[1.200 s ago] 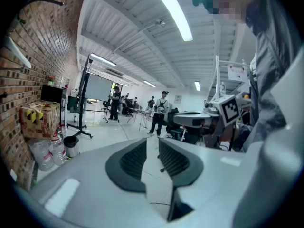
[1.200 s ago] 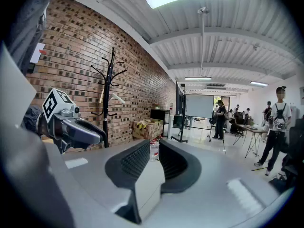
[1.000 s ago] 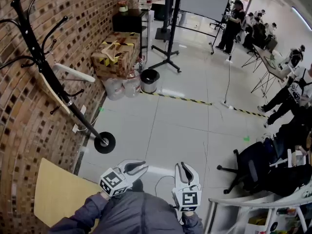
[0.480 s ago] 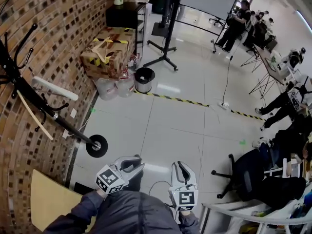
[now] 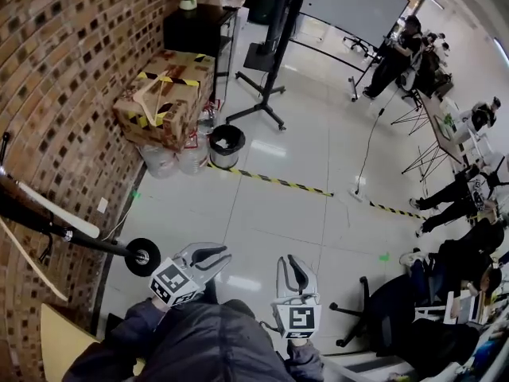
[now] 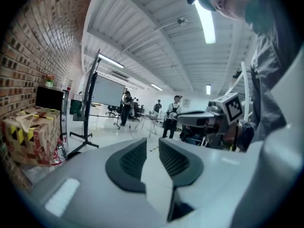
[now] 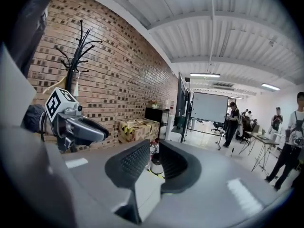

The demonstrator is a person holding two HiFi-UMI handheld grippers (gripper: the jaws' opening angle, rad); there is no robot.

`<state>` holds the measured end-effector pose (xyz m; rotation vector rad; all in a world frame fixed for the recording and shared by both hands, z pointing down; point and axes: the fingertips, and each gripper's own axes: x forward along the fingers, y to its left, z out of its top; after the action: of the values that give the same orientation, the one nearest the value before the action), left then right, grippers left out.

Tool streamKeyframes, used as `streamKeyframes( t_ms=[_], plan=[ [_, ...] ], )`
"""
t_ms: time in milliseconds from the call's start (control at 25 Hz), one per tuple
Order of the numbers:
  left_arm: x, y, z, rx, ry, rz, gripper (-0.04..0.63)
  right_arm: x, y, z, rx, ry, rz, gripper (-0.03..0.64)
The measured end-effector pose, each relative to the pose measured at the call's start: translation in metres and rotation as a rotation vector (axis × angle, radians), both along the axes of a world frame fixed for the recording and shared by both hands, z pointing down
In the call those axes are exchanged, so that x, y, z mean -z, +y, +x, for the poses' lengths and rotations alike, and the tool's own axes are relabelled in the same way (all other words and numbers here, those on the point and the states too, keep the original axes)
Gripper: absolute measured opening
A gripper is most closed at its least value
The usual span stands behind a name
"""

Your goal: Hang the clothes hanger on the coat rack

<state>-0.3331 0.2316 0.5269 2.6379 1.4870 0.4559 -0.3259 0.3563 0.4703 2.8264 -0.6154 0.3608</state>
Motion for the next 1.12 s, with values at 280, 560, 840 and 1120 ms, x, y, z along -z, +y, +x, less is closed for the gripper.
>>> streamKeyframes(
  t_ms=[280, 560, 840, 1120],
  plan=[
    [-0.011, 0.003, 0.084, 0.008, -0.026, -0.007, 0.062, -0.012, -0.002, 0.085, 0.017, -0.008, 0.001, 0.063],
    [-0.026, 0.022, 0.195, 0.036, -0.047, -0.01, 0.061, -0.021, 0.01, 0.205, 0.055, 0.006, -0.007, 0.063],
    [-0.016, 0.037, 0.34, 0.121, -0.043, 0.014, 0.061, -0.013, 0.04, 0.349, 0.104, 0.008, 0.003, 0.063],
    [-0.009, 0.031, 0.434, 0.235, -0.03, 0.01, 0.063, -0.022, 0.041, 0.457, 0.19, -0.006, -0.009, 0.063]
  ],
)
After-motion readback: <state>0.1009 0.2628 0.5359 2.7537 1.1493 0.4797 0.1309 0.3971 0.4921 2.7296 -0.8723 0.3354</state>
